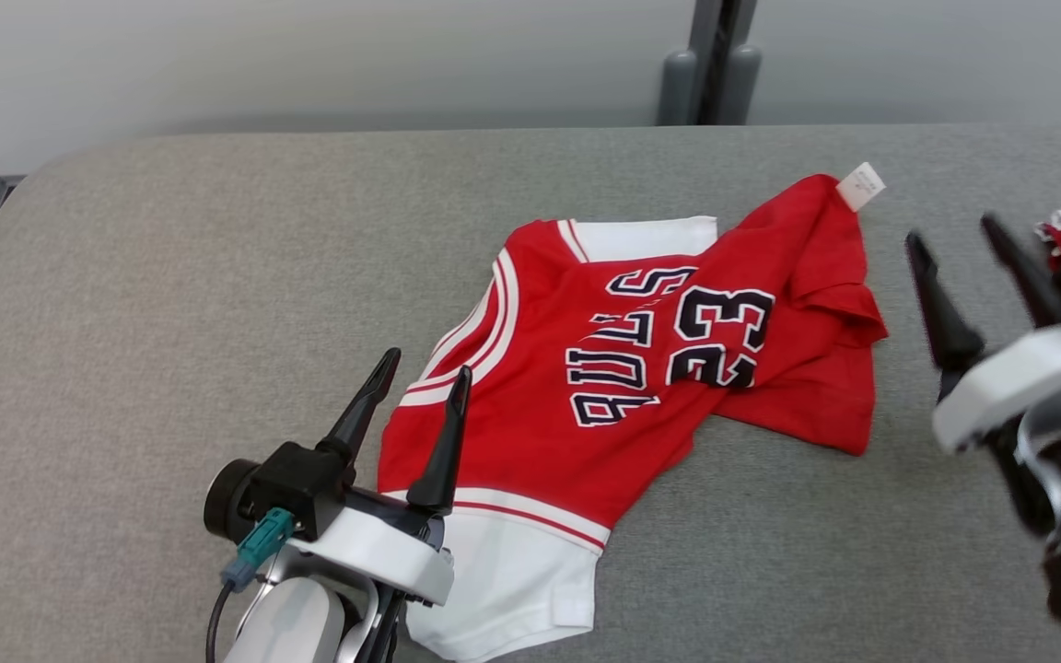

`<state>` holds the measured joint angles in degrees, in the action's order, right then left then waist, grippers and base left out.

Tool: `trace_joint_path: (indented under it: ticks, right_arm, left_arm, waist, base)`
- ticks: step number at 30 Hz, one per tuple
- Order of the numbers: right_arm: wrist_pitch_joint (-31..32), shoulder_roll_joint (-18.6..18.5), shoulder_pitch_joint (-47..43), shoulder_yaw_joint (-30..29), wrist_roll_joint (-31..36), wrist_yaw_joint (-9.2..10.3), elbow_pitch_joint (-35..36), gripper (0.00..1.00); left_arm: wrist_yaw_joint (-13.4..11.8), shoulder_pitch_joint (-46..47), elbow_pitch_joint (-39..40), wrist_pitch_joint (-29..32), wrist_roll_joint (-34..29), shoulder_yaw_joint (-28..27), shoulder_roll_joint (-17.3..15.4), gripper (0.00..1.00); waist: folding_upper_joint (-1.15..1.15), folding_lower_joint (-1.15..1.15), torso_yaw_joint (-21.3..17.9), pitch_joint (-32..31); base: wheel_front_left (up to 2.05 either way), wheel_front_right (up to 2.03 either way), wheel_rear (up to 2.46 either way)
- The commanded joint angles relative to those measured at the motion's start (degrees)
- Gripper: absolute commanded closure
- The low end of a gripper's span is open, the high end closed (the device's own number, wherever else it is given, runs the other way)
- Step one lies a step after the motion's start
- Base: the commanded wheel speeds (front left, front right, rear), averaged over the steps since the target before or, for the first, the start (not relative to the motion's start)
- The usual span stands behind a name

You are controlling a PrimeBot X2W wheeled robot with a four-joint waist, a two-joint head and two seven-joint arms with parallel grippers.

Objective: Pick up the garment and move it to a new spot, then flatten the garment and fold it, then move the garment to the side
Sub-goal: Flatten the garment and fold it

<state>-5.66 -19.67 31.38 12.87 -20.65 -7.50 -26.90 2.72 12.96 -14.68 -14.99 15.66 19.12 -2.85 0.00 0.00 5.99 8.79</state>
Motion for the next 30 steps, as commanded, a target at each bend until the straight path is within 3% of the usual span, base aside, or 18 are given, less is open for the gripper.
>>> trace_joint_path:
  ticks: [1, 8, 15, 23, 25, 30]
  right_arm:
    - [-0.69, 1.69, -3.98, -2.30, 1.70, 0.03, 2.44, 0.00]
    - [-0.08, 12.09, -17.85, -11.95, 6.90, 0.02, 14.38, 0.00]
    - [2.23, 15.75, -23.00, -13.98, 9.57, 0.02, 19.87, 0.00]
    - [5.43, 16.65, -23.22, -16.56, 6.79, 0.02, 16.58, 0.00]
    - [5.40, 16.64, -22.58, -16.77, 7.97, 0.02, 14.61, 0.00]
    - [5.16, 16.63, -20.45, -18.21, 3.40, 0.02, 7.31, 0.00]
  left_arm:
    - [0.10, -0.93, 0.25, -0.26, -0.14, -0.66, -0.27, 0.00]
    - [0.41, -2.43, 0.67, -0.26, -0.57, -2.10, -0.23, 0.00]
    - [0.87, -2.99, 0.51, -0.26, -0.91, -2.50, -0.20, 0.00]
    - [1.21, -2.01, 0.54, -0.26, -1.09, -1.80, -0.18, 0.00]
    - [1.34, -1.72, 0.40, -0.26, -1.07, -1.50, -0.17, 0.00]
    - [1.37, -1.13, 0.10, -0.26, -0.77, -0.77, -0.16, 0.00]
  waist:
    - [0.00, 0.00, -1.49, -1.22]
    - [0.00, 0.00, -3.22, -2.03]
    - [0.00, 0.00, -3.62, -1.83]
    - [0.00, 0.00, -2.05, -0.48]
    - [0.00, 0.00, -1.31, 0.10]
    - [0.00, 0.00, 0.71, 1.29]
  base:
    - [0.00, 0.00, 0.00]
    - [0.00, 0.00, 0.00]
    - [0.00, 0.00, 0.00]
    - [0.00, 0.00, 0.00]
    - [0.00, 0.00, 0.00]
    - [0.00, 0.00, 0.00]
